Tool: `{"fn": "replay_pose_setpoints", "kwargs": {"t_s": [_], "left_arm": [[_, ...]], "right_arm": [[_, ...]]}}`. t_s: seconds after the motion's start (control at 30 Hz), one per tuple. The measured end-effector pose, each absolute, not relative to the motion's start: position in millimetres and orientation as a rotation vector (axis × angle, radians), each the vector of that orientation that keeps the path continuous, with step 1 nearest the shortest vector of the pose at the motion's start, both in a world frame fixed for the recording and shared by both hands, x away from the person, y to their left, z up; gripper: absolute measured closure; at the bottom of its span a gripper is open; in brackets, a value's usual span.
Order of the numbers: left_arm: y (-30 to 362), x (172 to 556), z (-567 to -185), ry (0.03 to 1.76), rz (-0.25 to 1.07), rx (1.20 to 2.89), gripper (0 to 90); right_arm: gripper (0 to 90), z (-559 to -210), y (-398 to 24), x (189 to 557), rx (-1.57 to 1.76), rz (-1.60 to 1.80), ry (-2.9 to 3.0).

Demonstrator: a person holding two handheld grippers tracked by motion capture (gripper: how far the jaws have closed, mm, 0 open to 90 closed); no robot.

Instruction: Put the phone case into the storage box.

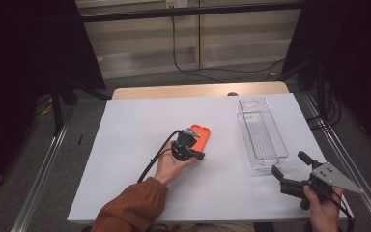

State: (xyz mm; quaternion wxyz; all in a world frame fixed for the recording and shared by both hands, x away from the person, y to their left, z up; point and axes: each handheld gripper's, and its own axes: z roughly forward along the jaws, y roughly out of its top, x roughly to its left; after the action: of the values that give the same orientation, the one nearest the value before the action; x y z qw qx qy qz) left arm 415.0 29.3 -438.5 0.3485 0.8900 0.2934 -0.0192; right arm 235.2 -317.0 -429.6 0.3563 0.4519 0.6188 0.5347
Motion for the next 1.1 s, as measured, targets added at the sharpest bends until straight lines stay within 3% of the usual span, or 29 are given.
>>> {"fn": "replay_pose_setpoints", "kwargs": {"t_s": [1.1], "left_arm": [[41.9,422.7,-435.8,0.778,-0.042,2.346,90.0]], "right_arm": [[0.0,-429.5,-317.1,235.0,1.164,1.376,1.599]]}}
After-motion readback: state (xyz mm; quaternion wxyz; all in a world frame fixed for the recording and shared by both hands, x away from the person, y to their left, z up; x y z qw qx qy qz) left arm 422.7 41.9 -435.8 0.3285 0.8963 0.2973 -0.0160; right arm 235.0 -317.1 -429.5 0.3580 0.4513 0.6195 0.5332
